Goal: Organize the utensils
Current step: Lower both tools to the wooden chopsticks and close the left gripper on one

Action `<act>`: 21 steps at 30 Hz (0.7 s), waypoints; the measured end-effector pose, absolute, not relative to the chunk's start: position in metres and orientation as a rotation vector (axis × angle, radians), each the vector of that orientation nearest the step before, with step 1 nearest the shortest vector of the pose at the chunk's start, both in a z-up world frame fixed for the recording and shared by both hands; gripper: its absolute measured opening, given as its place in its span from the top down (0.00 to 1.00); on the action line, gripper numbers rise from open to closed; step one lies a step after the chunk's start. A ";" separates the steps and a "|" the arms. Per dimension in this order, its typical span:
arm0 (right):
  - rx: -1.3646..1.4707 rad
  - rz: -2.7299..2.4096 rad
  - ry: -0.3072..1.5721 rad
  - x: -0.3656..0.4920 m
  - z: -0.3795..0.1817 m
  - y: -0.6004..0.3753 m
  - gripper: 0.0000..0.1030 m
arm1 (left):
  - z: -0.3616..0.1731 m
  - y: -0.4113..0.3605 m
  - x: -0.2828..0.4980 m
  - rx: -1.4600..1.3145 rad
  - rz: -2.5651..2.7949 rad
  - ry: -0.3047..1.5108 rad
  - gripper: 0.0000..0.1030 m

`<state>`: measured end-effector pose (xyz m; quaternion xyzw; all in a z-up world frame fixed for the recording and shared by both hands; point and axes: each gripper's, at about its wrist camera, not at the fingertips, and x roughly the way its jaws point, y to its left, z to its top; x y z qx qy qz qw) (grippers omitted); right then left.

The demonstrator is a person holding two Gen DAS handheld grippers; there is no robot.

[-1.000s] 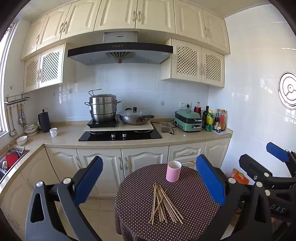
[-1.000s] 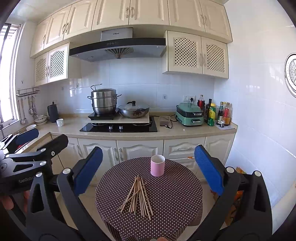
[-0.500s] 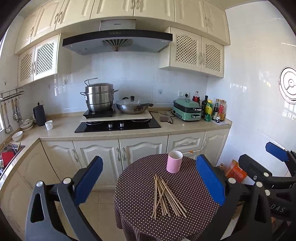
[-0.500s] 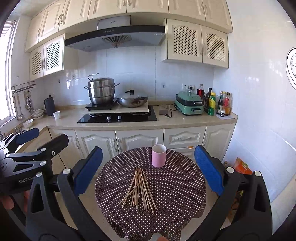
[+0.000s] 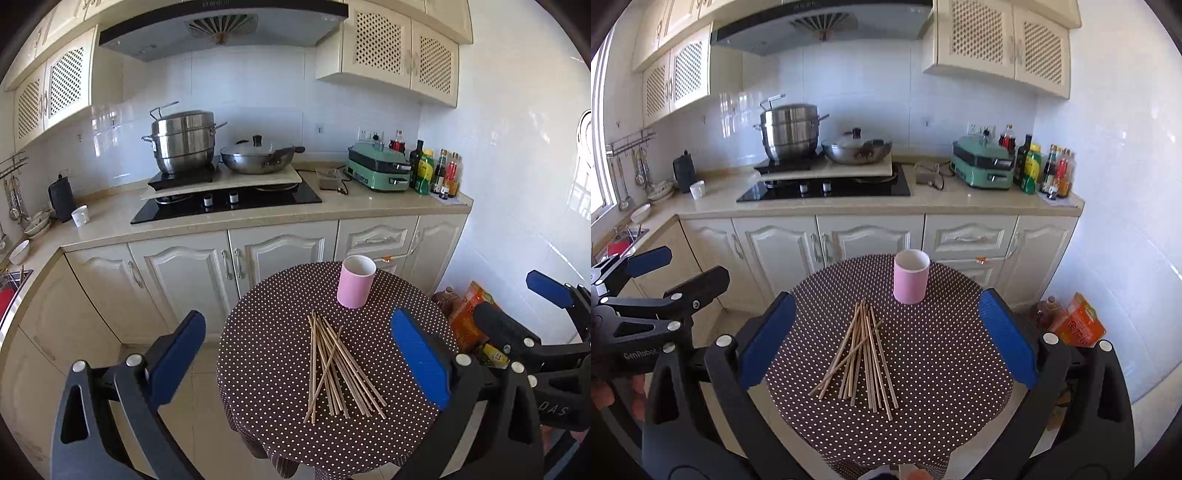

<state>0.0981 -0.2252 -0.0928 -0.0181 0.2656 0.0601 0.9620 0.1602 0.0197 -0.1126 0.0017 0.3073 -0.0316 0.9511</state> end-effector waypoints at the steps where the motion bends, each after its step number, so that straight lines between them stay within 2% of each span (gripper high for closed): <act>1: -0.038 0.129 0.566 0.112 -0.102 -0.228 0.06 | -0.120 0.019 0.170 0.002 -0.069 0.651 0.04; 9: -0.059 0.185 0.778 0.209 -0.175 -0.248 0.06 | -0.214 0.007 0.265 0.012 -0.068 0.923 0.04; 11: -0.063 0.202 0.842 0.231 -0.196 -0.252 0.09 | -0.240 -0.001 0.286 0.013 -0.079 1.002 0.08; 12: -0.063 0.212 0.871 0.239 -0.204 -0.254 0.11 | -0.250 -0.004 0.294 0.012 -0.087 1.033 0.15; 18: -0.047 0.295 1.068 0.286 -0.266 -0.265 0.27 | -0.322 -0.024 0.333 0.025 -0.129 1.242 0.33; 21: -0.025 0.337 1.154 0.302 -0.287 -0.268 0.40 | -0.353 -0.029 0.347 0.016 -0.155 1.328 0.46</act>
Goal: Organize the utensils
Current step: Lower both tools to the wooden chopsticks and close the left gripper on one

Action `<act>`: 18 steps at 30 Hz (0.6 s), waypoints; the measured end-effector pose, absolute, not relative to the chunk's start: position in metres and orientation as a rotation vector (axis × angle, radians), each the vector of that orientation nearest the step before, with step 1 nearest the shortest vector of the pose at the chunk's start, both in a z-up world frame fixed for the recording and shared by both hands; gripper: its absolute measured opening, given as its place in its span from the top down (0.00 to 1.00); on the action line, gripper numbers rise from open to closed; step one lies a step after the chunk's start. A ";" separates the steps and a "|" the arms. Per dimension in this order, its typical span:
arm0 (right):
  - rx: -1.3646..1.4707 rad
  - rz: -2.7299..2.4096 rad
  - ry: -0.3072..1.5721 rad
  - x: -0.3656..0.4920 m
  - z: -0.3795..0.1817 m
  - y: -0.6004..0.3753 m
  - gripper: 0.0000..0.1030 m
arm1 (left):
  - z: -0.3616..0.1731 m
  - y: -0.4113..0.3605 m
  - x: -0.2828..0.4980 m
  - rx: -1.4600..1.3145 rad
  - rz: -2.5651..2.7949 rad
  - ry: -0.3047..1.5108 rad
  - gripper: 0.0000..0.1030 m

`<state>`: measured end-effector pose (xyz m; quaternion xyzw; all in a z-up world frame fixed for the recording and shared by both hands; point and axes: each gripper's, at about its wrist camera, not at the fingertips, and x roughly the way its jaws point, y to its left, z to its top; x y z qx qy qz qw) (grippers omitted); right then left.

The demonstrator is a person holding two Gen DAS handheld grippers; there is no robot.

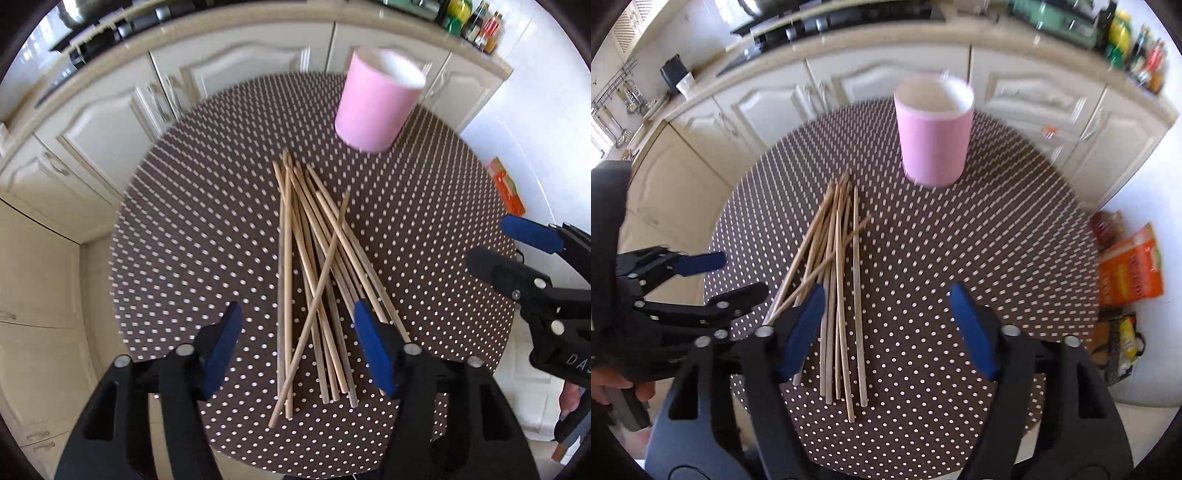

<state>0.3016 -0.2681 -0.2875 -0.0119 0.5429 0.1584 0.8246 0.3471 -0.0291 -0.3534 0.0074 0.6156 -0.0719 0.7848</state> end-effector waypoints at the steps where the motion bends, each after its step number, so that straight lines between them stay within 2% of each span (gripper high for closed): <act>1: -0.017 0.353 1.179 0.307 -0.295 -0.269 0.44 | -0.365 -0.032 0.352 0.021 -0.163 1.359 0.51; 3: -0.011 0.376 1.217 0.315 -0.306 -0.270 0.45 | -0.380 -0.038 0.358 0.046 -0.174 1.389 0.55; 5: -0.009 0.400 1.247 0.321 -0.314 -0.271 0.51 | -0.390 -0.041 0.364 0.057 -0.182 1.414 0.57; 9: -0.001 0.432 1.289 0.330 -0.326 -0.269 0.51 | -0.412 -0.049 0.375 0.063 -0.201 1.459 0.65; 12: 0.013 0.438 1.315 0.336 -0.335 -0.267 0.51 | -0.424 -0.056 0.382 0.092 -0.199 1.458 0.67; 14: 0.014 0.443 1.327 0.340 -0.340 -0.264 0.51 | -0.428 -0.058 0.386 0.087 -0.204 1.455 0.74; 16: 0.020 0.453 1.342 0.340 -0.342 -0.261 0.51 | -0.430 -0.058 0.390 0.077 -0.217 1.466 0.91; 18: 0.023 0.456 1.352 0.341 -0.345 -0.258 0.51 | -0.426 -0.057 0.396 0.070 -0.223 1.474 0.92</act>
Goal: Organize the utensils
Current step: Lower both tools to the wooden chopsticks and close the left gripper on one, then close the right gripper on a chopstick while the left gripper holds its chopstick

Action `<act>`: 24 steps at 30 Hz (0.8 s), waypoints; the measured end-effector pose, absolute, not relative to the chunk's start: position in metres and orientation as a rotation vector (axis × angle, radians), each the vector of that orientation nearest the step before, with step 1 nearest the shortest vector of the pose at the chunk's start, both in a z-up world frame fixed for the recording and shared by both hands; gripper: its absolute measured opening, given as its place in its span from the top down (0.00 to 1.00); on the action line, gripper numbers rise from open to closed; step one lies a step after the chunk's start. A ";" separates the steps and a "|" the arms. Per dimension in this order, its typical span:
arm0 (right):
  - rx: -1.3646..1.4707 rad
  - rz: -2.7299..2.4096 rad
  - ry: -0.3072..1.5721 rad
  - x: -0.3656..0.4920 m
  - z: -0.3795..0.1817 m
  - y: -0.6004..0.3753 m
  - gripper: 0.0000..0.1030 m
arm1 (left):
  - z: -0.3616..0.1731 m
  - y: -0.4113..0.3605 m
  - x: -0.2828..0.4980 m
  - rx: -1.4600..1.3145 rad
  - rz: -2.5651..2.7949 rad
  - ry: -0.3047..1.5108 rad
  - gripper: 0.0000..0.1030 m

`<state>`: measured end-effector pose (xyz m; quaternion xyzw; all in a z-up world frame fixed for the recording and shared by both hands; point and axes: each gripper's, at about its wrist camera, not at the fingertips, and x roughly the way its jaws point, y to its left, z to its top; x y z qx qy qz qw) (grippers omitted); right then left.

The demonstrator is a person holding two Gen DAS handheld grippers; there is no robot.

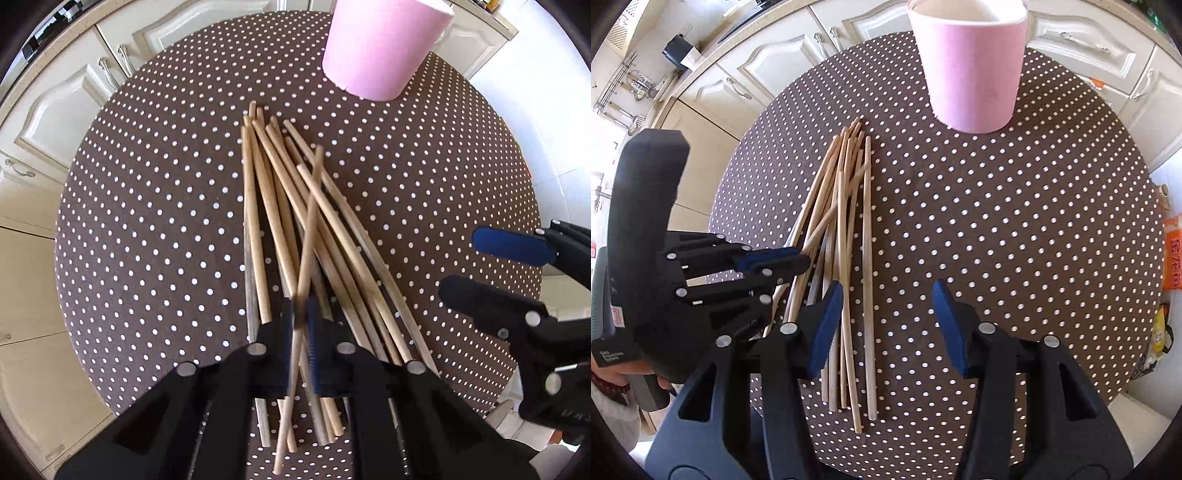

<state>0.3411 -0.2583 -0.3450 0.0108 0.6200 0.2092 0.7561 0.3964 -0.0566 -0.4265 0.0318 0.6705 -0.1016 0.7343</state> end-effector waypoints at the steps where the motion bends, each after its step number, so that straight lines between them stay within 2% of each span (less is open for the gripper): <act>1: 0.028 0.460 1.358 0.341 -0.346 -0.257 0.51 | -0.427 -0.058 0.397 0.070 -0.226 1.469 0.93; 3: 0.032 0.458 1.364 0.342 -0.348 -0.252 0.51 | -0.428 -0.058 0.395 0.069 -0.229 1.456 0.93; 9: 0.033 0.467 1.378 0.348 -0.355 -0.230 0.63 | -0.412 -0.031 0.383 -0.011 -0.248 1.406 0.94; 21: -0.014 0.439 1.386 0.372 -0.371 -0.171 0.67 | -0.389 0.034 0.353 -0.091 -0.201 1.383 0.94; 24: -0.013 0.430 1.398 0.378 -0.375 -0.172 0.74 | -0.387 0.048 0.348 -0.105 -0.193 1.384 0.94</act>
